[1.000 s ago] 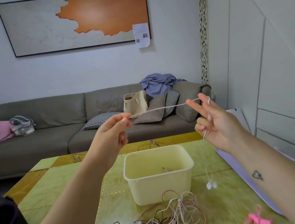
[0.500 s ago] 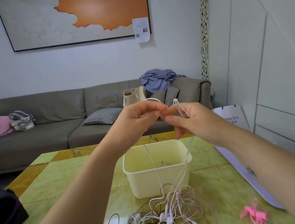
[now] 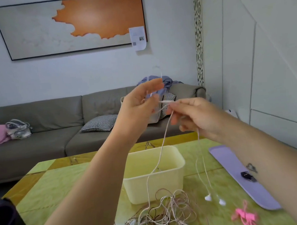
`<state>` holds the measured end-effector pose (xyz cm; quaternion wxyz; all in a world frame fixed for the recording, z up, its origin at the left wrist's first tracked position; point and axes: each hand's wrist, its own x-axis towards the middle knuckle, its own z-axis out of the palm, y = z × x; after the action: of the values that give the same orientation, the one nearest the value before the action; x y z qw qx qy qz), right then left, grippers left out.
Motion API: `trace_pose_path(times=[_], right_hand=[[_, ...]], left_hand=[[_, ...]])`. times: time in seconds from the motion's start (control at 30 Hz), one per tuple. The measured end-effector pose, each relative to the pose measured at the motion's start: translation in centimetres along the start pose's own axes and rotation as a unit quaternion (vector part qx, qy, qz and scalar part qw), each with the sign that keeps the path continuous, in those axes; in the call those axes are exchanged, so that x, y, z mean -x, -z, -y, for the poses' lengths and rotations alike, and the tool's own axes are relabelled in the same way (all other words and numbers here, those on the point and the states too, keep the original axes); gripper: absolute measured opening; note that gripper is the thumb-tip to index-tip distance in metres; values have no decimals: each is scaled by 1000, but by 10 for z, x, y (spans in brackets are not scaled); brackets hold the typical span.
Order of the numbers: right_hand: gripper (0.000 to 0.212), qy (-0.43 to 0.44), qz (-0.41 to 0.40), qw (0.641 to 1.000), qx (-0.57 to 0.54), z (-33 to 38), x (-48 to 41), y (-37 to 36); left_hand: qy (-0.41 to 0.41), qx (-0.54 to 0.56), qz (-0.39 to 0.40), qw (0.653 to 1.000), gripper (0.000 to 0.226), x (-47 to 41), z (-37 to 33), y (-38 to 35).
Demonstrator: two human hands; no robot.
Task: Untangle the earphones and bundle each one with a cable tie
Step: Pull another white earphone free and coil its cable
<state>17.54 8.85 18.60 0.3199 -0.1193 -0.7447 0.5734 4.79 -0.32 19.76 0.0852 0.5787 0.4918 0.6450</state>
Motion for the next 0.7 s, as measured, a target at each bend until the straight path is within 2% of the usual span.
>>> trace_pose_path(times=[0.1, 0.17, 0.23, 0.3, 0.4, 0.47, 0.53, 0.63, 0.7], right_hand=[[27, 25, -78, 996, -43, 22, -4, 14], [26, 37, -94, 994, -49, 37, -3, 20], [25, 44, -113, 992, -39, 51, -3, 25], [24, 59, -147, 987, -18, 62, -3, 32], [25, 85, -224, 970, 38, 74, -1, 46], [25, 90, -262, 956, 99, 78, 4, 56], [23, 76, -266, 950, 145, 76, 12, 64], [23, 33, -234, 954, 185, 65, 22, 72], [25, -5, -206, 959, 193, 54, 29, 78]], left_hand=[[46, 52, -23, 997, 29, 8, 9, -5], [94, 49, 35, 994, 32, 19, 12, -17], [134, 23, 128, 982, 32, 30, 13, -29], [148, 2, 174, 974, 25, 33, 18, -39], [149, -146, 131, 969, 22, 25, 27, -42], [171, -239, 116, 949, 26, 17, 34, -40], [221, -290, 142, 921, 33, 14, 40, -39], [309, -186, 171, 917, 41, 14, 38, -56], [325, -115, 177, 922, 39, 16, 36, -75]])
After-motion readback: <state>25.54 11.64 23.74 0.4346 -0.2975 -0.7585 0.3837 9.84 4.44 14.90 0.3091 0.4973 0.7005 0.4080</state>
